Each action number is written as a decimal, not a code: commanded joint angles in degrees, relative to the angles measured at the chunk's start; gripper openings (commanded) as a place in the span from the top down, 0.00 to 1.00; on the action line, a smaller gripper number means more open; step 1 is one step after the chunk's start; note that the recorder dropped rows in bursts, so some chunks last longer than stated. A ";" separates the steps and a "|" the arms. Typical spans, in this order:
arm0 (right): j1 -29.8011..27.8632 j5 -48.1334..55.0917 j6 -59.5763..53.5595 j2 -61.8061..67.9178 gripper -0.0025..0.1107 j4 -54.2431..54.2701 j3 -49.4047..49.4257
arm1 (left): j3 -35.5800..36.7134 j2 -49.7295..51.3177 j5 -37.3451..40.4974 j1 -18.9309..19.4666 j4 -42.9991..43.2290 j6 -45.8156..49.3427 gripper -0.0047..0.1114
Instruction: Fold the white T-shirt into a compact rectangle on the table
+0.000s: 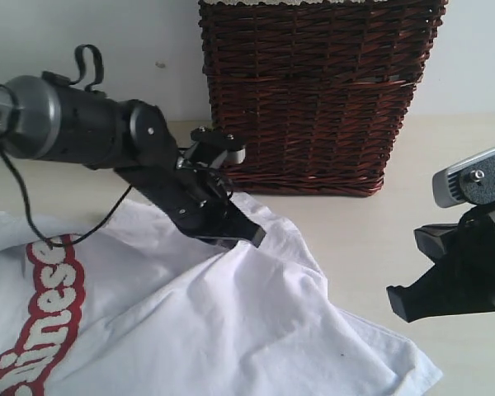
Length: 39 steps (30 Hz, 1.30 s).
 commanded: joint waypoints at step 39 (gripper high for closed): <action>-17.91 49.30 9.46 35.87 0.98 -17.41 -28.29 | 8.48 -17.63 21.11 30.24 6.18 1.30 0.96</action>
